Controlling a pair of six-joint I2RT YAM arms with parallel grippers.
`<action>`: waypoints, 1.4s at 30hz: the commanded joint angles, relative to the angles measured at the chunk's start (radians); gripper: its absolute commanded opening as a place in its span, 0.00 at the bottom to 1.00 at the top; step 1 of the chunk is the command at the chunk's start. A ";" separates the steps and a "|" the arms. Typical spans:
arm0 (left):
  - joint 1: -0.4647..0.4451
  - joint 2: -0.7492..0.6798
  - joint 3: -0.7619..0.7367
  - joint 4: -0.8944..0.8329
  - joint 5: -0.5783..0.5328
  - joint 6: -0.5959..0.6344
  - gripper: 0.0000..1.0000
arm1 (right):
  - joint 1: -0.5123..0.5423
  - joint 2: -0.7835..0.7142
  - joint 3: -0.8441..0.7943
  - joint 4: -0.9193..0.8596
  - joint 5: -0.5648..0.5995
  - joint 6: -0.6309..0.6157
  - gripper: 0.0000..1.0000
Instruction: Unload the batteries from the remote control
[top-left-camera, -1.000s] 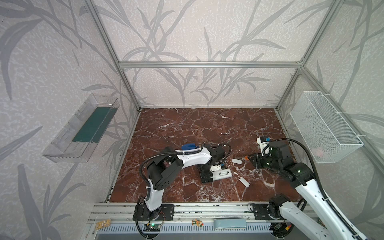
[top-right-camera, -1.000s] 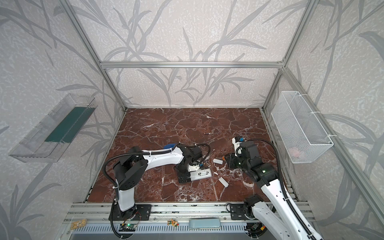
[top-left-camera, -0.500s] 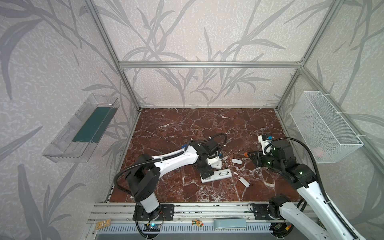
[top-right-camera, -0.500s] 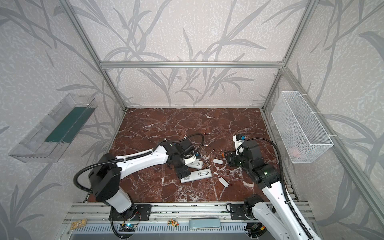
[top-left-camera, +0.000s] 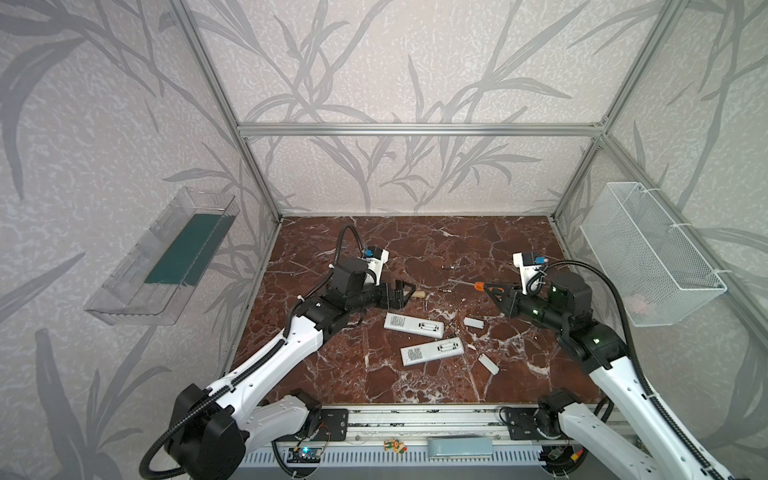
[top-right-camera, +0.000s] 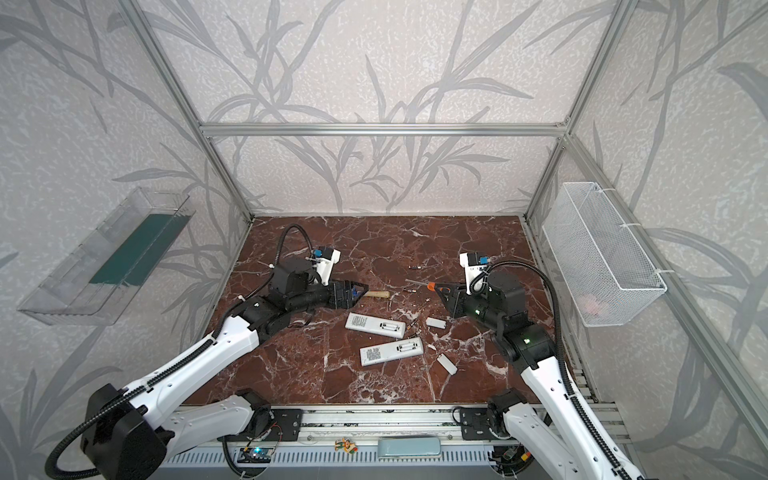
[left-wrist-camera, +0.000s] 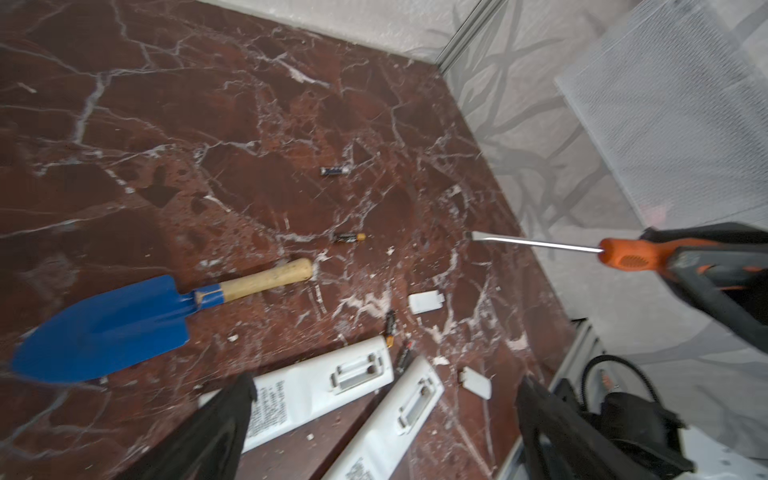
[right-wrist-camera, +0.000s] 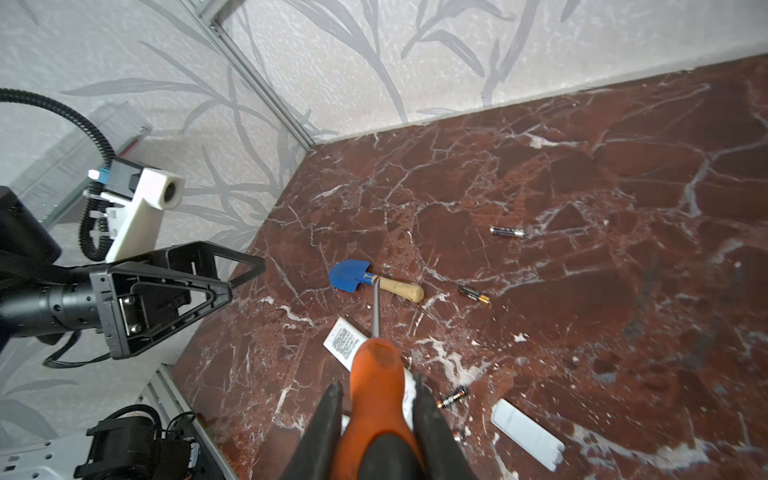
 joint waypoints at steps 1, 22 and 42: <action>0.005 -0.005 -0.044 0.265 0.068 -0.288 0.95 | -0.001 0.001 -0.032 0.232 -0.082 0.077 0.00; -0.088 0.273 -0.037 0.898 -0.041 -0.852 0.60 | 0.246 0.115 -0.003 0.428 -0.008 -0.010 0.00; -0.064 0.261 -0.058 0.866 -0.018 -0.868 0.00 | 0.250 0.006 -0.043 0.234 0.132 -0.007 0.92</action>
